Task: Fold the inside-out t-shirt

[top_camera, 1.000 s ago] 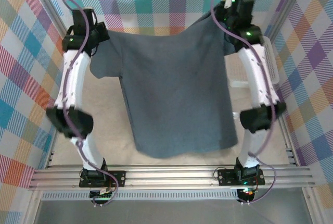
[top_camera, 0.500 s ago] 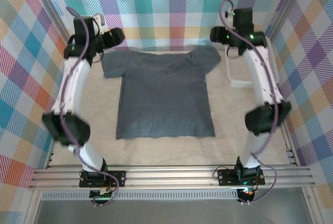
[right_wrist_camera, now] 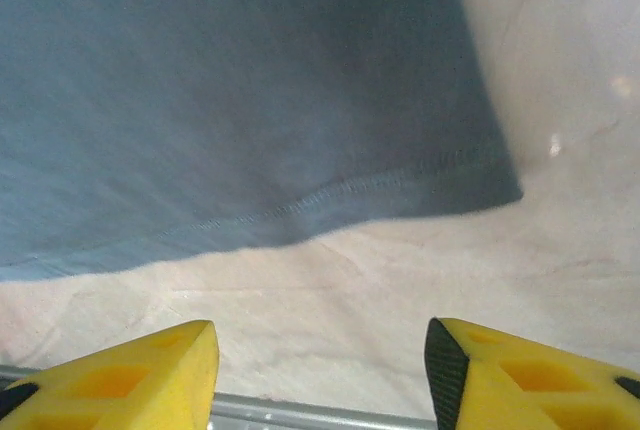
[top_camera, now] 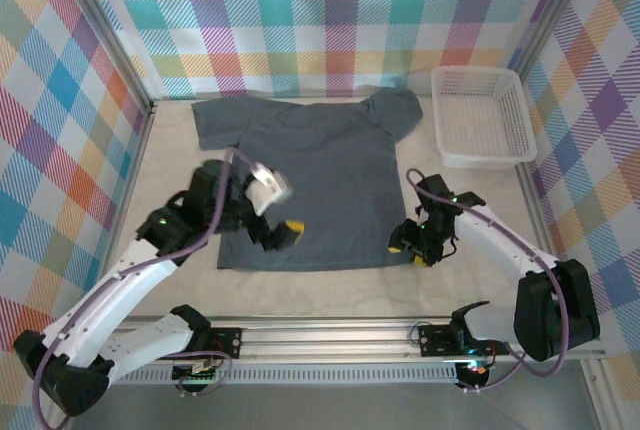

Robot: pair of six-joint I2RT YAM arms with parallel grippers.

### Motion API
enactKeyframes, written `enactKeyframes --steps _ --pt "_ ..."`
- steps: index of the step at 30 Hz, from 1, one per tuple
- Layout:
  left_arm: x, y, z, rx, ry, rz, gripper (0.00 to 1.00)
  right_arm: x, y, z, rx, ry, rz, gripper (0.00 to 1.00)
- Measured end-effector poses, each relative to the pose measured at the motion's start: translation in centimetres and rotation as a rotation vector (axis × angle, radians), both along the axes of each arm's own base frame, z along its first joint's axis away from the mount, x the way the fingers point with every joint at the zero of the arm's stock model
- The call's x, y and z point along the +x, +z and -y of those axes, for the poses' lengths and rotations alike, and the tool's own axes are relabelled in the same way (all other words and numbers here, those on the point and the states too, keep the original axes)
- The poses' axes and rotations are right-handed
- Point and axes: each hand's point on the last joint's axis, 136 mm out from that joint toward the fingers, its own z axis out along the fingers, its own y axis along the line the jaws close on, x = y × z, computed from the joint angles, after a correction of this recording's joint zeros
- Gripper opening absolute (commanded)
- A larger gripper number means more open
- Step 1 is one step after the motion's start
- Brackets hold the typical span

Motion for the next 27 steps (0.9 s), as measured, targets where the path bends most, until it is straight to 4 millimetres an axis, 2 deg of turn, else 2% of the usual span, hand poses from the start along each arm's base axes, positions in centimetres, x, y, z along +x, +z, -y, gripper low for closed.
enactKeyframes --steps 1,3,8,10,13,14,18,21,24,27 --pt "-0.8 -1.7 0.0 0.04 -0.032 -0.025 1.0 -0.3 -0.5 -0.1 0.005 -0.004 -0.018 0.6" --pt "-1.6 -3.3 -0.1 0.086 -0.072 -0.044 1.0 -0.5 -1.5 -0.5 0.005 -0.006 -0.047 0.6" --pt "-1.3 -4.5 0.2 0.132 -0.112 -0.039 1.0 0.3 -3.6 -1.2 -0.007 0.003 -0.058 0.47" --pt "-1.1 -5.1 0.4 0.148 -0.124 -0.049 1.0 0.8 -4.5 -1.2 -0.021 0.009 -0.057 0.32" --pt "-0.8 -5.7 0.8 0.156 -0.139 -0.055 1.0 1.2 -5.2 -1.5 -0.017 0.014 -0.066 0.01" --pt "-0.8 -5.8 1.0 0.156 -0.143 -0.057 1.0 1.4 -5.2 -1.6 -0.014 0.011 -0.06 0.0" --pt "-1.2 -6.0 1.4 0.161 -0.16 -0.063 1.0 1.9 -4.4 -1.8 0.0 0.017 -0.018 0.0" --pt "-1.4 -6.1 2.1 0.151 -0.181 -0.055 1.0 2.1 -2.2 -2.0 0.033 0.02 0.044 0.0" --pt "-2.2 -7.2 3.8 0.154 -0.233 -0.066 1.0 2.4 0.3 -2.4 0.074 0.024 0.096 0.0" --pt "-3.1 -9.4 6.4 0.176 -0.301 -0.096 1.0 3.3 1.9 -3.1 0.106 0.028 0.129 0.0"
